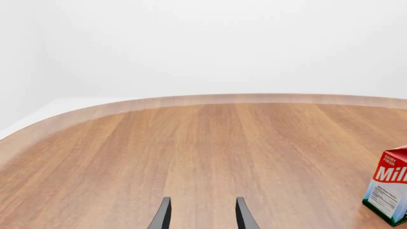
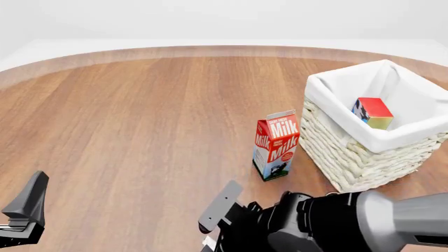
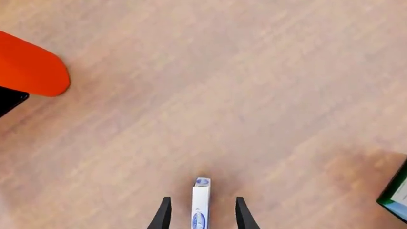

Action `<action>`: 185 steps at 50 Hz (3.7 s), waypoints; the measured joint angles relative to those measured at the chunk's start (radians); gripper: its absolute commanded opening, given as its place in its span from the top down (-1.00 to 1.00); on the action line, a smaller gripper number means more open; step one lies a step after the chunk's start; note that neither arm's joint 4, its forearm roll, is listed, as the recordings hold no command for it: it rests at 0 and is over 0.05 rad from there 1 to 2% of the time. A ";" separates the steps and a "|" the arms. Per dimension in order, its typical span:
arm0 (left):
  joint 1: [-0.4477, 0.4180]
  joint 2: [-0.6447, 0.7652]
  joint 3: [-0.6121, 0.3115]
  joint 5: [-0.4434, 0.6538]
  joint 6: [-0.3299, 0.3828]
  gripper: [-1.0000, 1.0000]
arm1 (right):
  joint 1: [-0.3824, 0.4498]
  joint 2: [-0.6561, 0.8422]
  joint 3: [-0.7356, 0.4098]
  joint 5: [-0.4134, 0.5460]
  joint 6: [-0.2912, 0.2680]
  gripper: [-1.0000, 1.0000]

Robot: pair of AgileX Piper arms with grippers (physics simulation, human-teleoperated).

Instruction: Pick up the cream cheese box and the butter, and put them in the basket.

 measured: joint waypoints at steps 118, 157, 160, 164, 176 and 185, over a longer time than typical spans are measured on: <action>0.000 0.000 0.000 0.000 0.000 -1.00 | 0.021 -0.404 -0.427 0.346 -0.102 1.00; 0.000 0.000 0.000 0.000 0.000 -1.00 | -0.260 -0.689 -0.528 0.430 -0.069 1.00; 0.000 0.000 0.000 0.000 0.000 -1.00 | -0.283 -0.700 -0.535 0.437 -0.064 1.00; 0.000 0.000 0.000 0.000 0.000 -1.00 | -0.314 -0.715 -0.536 0.441 -0.059 1.00; 0.000 0.000 0.000 0.000 0.000 -1.00 | -0.405 -0.744 -0.541 0.448 -0.044 1.00; 0.000 0.000 0.000 0.000 0.000 -1.00 | -0.477 -0.764 -0.535 0.444 -0.036 1.00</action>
